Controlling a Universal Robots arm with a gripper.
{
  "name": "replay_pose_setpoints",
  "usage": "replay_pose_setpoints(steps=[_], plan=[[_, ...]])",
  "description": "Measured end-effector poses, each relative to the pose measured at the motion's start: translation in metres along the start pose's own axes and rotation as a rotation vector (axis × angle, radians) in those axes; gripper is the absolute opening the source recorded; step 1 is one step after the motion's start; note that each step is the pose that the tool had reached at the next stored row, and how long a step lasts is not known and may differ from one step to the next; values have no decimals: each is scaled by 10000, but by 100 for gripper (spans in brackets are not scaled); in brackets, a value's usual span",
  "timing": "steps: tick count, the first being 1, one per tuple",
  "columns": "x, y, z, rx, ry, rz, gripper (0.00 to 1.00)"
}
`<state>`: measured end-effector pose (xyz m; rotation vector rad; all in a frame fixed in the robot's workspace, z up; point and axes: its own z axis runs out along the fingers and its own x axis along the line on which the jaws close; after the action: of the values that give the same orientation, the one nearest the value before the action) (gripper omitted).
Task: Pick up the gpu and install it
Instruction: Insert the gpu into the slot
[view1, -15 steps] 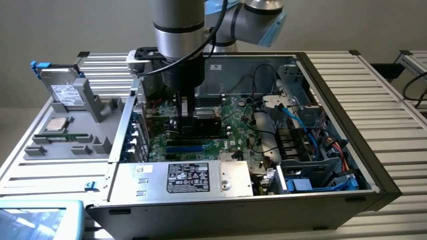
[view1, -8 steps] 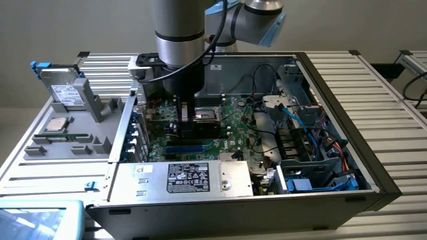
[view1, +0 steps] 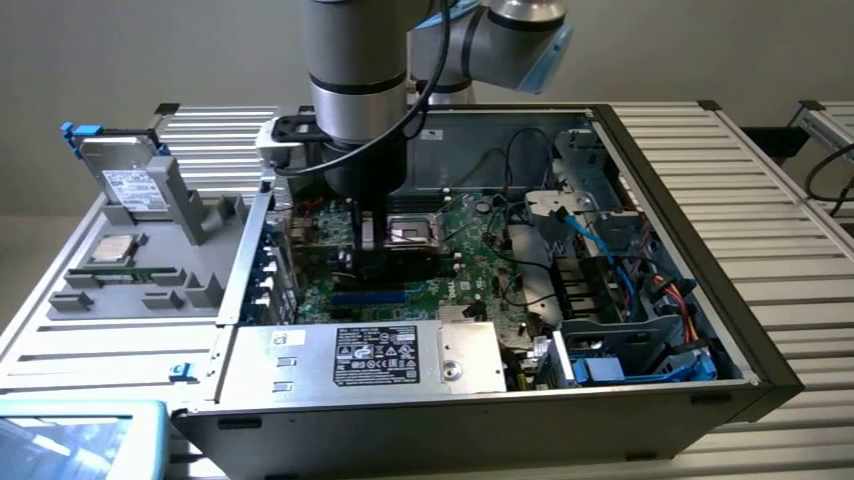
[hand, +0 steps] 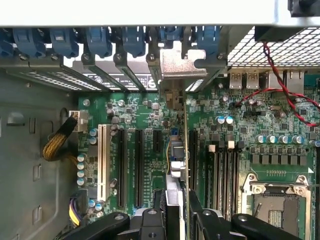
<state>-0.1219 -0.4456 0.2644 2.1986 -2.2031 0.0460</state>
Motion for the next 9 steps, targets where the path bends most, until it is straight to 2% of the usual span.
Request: replay_pose_setpoints(steps=[9], plan=[[0,11,8,2,-3,2,29]])
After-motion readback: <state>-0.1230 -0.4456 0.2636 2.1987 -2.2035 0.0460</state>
